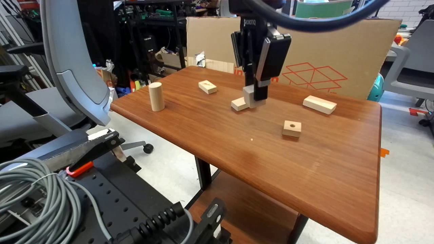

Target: Move the wooden block to the right

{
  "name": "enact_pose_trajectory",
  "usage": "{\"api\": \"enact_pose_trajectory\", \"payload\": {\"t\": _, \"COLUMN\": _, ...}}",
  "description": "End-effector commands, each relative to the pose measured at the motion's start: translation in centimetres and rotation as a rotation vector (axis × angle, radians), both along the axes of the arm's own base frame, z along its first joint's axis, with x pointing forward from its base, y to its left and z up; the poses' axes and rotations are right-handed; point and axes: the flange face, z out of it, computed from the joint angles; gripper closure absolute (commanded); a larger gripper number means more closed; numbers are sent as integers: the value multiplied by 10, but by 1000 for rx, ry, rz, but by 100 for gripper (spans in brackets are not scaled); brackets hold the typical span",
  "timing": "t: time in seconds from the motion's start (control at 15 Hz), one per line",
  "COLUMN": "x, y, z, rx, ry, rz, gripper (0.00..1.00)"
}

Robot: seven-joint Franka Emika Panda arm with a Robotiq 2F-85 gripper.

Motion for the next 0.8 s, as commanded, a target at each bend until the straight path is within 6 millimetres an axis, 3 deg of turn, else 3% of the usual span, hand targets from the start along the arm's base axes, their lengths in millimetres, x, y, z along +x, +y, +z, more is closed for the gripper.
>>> {"api": "enact_pose_trajectory", "payload": {"t": 0.0, "x": 8, "y": -7, "z": -17, "rx": 21, "ry": 30, "rz": 12, "gripper": 91}}
{"api": "enact_pose_trajectory", "payload": {"t": 0.73, "x": 12, "y": -30, "z": -61, "rx": 20, "ry": 116, "rz": -55, "gripper": 91}}
